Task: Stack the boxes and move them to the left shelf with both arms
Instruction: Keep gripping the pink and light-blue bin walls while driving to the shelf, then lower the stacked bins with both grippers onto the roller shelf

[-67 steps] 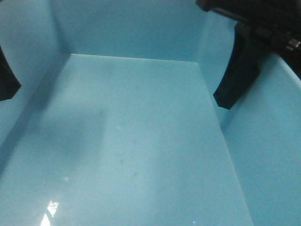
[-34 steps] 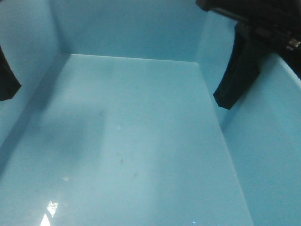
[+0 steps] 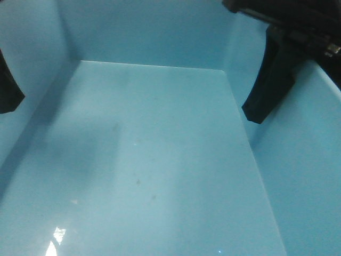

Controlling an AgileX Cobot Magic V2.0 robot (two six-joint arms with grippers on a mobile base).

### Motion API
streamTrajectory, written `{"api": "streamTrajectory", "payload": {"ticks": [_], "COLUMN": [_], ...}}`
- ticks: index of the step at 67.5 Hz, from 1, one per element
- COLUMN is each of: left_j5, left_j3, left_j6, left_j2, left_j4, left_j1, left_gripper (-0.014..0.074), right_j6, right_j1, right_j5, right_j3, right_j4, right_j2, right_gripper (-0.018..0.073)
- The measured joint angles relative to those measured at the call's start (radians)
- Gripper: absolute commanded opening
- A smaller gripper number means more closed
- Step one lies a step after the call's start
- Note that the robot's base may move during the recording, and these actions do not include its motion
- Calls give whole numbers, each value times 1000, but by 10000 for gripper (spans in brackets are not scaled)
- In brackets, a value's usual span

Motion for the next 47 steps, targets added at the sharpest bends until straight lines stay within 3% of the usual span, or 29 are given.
{"api": "streamTrajectory", "payload": {"ticks": [26,47], "left_j5": [-26,29], "left_j3": [-21,-230], "left_j6": [0,0], "left_j2": [0,42], "left_j4": [12,130], "left_j1": [2,8], "left_gripper": [-3,-3], "right_j6": [-18,-46], "right_j1": [0,-8], "right_j5": [8,64], "right_j3": [-57,-275], "right_j4": [-38,-118], "right_j2": [0,34], "right_gripper": [60,60]}}
